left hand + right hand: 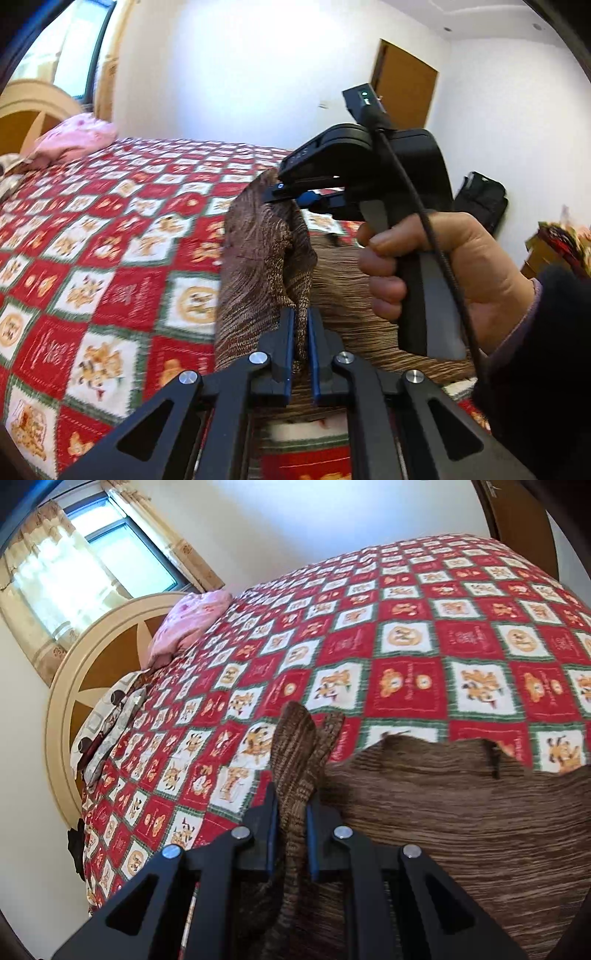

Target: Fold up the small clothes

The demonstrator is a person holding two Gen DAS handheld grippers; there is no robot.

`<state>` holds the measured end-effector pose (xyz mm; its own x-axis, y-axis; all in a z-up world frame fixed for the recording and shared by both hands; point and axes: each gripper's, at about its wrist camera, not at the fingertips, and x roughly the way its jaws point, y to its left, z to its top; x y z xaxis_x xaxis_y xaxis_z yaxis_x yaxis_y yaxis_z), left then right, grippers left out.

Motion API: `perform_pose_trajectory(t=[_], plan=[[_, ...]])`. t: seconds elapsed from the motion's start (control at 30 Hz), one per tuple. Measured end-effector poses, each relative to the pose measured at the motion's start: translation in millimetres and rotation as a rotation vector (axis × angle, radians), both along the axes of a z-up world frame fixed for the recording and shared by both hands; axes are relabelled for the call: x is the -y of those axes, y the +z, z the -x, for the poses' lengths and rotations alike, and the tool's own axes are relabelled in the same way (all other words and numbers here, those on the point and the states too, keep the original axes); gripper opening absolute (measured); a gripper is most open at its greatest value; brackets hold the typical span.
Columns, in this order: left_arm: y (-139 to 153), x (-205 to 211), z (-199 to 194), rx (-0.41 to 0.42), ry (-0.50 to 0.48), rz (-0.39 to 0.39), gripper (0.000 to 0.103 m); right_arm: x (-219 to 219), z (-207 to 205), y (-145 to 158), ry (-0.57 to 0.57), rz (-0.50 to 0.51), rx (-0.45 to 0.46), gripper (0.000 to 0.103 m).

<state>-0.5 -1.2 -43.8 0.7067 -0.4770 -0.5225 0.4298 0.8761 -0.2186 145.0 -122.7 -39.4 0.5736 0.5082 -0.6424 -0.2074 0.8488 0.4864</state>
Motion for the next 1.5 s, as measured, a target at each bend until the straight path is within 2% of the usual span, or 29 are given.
perform_pose_trajectory(t=[0.33, 0.57, 0.8, 0.97, 1.07, 1.13, 1.17, 1.2, 1.23, 1.3, 1.37, 1.5], plan=[[15.1, 60.4, 16.8, 0.056, -0.157, -0.012, 0.005, 69.0, 18.1, 5.7, -0.054, 0.048, 0.015, 0.016], [17.9, 106.1, 26.8, 0.061, -0.252, -0.019, 0.004, 122.7, 32.7, 0.9, -0.102, 0.07, 0.005, 0.015], [15.8, 118.4, 32.5, 0.046, -0.306, -0.024, 0.005, 169.2, 34.2, -17.1, -0.164, 0.063, -0.027, 0.015], [16.5, 100.1, 27.3, 0.033, -0.279, -0.038, 0.005, 185.0, 29.1, -43.6, -0.252, 0.156, -0.066, 0.015], [13.0, 89.0, 19.5, 0.022, -0.227, -0.056, 0.005, 188.4, 28.9, -54.5, -0.248, 0.097, -0.086, 0.018], [8.8, 82.0, 14.1, -0.002, -0.195, -0.072, 0.005, 197.8, 32.0, -55.0, -0.254, 0.022, -0.103, 0.024], [6.2, 76.7, 10.6, -0.028, -0.184, -0.073, 0.005, 204.3, 37.3, -52.9, -0.256, -0.028, -0.116, 0.032], [4.7, 71.7, 9.2, -0.042, -0.176, -0.066, 0.005, 207.1, 44.2, -49.4, -0.259, -0.057, -0.113, 0.041], [3.3, 66.5, 8.2, -0.052, -0.168, -0.058, 0.005, 209.9, 54.7, -44.2, -0.264, -0.071, -0.096, 0.044], [0.6, 55.7, 8.3, -0.057, -0.155, -0.054, 0.005, 210.1, 85.5, -31.3, -0.258, -0.076, -0.064, 0.045], [-1.5, 48.8, 9.1, -0.056, -0.148, -0.058, 0.005, 204.9, 118.5, -26.8, -0.228, -0.1, -0.069, 0.046], [-8.7, 37.0, 7.4, -0.104, -0.121, -0.032, 0.005, 177.4, 169.1, -37.4, -0.162, -0.066, -0.093, 0.047]])
